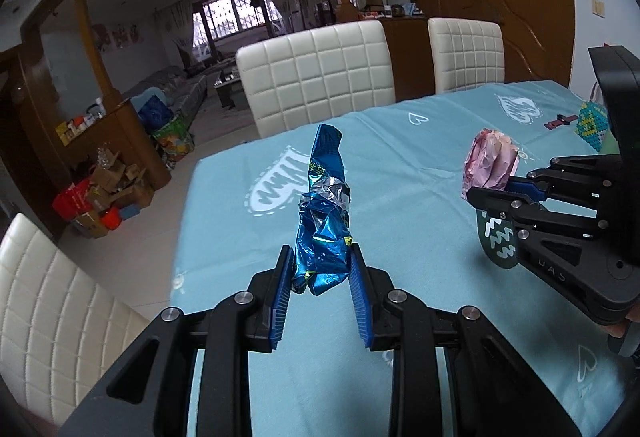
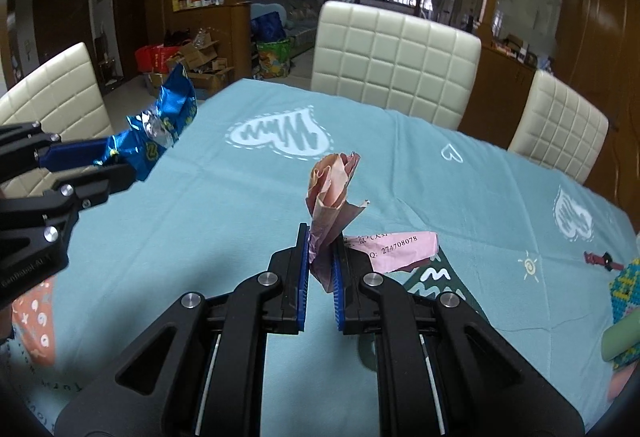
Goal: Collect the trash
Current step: 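Lift the blue and pink wrappers and carry them over the clear bin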
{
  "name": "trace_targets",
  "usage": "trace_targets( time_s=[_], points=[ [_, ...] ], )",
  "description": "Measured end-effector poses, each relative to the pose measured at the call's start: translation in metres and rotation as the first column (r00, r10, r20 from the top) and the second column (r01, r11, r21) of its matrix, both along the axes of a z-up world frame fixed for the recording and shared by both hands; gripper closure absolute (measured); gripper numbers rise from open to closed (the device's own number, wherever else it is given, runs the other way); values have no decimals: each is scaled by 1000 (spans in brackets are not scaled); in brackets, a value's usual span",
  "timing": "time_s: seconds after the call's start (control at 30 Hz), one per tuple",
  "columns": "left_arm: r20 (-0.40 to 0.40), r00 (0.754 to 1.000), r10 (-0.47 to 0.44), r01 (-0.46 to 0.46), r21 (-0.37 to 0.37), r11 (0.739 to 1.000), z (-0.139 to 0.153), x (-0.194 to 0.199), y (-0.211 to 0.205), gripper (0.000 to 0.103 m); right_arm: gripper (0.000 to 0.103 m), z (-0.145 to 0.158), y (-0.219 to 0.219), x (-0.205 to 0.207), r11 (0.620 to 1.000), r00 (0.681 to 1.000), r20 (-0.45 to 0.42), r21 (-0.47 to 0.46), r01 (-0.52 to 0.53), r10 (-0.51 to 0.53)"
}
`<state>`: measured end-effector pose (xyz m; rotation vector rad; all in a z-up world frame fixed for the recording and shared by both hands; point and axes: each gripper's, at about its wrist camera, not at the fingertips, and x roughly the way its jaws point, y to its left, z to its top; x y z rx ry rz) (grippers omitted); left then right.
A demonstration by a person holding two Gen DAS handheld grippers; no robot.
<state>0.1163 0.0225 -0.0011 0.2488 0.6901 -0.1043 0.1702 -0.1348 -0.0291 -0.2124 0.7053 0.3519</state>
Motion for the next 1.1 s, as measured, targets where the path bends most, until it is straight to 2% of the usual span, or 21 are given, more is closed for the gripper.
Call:
trace_targets(
  time_s=[0.2, 0.33, 0.47, 0.6, 0.83, 1.1],
  points=[
    [85, 995, 57, -57, -7, 998, 16, -36, 35, 75, 91, 12, 34, -24, 998, 998, 28, -15, -53, 54],
    [124, 984, 126, -131, 37, 991, 13, -54, 61, 75, 91, 13, 60, -34, 994, 994, 31, -38, -102, 103],
    [134, 974, 185, -195, 72, 978, 6, -64, 89, 75, 91, 17, 95, -43, 984, 986, 39, -74, -162, 165],
    [123, 960, 252, -260, 51, 964, 1, -72, 125, 75, 91, 17, 133, -52, 969, 972, 36, -98, -226, 231],
    [80, 914, 398, -401, 23, 916, -21, -99, 200, 75, 91, 10, 202, -75, 927, 936, 13, -145, -347, 352],
    [28, 856, 516, -516, 3, 856, -45, -126, 267, 75, 91, 5, 281, -100, 858, 874, -3, -188, -477, 485]
  ],
)
